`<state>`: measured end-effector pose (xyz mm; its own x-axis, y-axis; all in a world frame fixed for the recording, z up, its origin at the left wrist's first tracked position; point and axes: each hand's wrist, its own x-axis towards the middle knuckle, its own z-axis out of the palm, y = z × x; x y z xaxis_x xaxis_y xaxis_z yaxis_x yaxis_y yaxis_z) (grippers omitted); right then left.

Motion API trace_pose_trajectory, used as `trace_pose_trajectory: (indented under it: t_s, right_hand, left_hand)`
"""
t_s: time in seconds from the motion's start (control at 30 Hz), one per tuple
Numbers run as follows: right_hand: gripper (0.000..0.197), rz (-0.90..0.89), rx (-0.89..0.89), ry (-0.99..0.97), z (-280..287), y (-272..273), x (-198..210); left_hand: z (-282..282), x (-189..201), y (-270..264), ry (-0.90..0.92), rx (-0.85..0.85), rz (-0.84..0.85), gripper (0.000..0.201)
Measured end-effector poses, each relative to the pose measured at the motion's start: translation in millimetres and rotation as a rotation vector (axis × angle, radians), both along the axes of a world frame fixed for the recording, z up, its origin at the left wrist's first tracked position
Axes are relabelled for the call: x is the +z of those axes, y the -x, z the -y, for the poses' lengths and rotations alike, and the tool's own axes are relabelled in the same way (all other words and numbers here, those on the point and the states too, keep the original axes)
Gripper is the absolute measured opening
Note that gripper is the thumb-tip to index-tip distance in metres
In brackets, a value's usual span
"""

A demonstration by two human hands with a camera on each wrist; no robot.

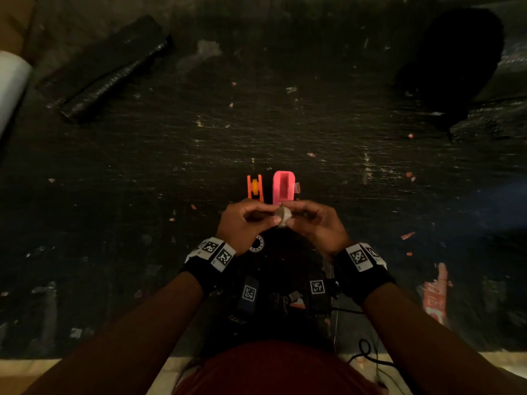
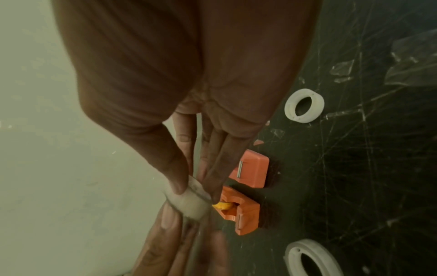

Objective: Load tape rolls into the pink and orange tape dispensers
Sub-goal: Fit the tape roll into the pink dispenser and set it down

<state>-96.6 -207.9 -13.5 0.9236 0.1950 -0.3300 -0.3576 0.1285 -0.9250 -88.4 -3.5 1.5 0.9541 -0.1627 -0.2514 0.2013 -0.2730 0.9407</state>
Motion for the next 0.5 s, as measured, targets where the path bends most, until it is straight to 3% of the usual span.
trace_pose_trajectory:
  t_s: [0.17,0.3,0.4,0.5]
  right_hand:
    - [0.04,0.025,-0.024,-0.005,-3.1,0.8,-4.3]
    - [0.036,0.059,0.003,0.063,-4.2,-0.7,-2.3]
    - [0.032,-0.02,-0.025,0.031,-7.0,-1.0,1.4]
    - [0.028,-0.041,-0.062,0.032,-9.1,-1.7,0.0]
  left_hand:
    - [4.4,1.8,0.6,0.165,0.055,-0.18,0.027]
    - [2.4,4.2,-3.4,0.093,0.042,-0.138,0.035]
    - [1.5,3.3,-7.1,0.083,0.034,-0.172,0.05]
    - [2.7,-1.2,-8.1,0.095,0.018,-0.18,0.044]
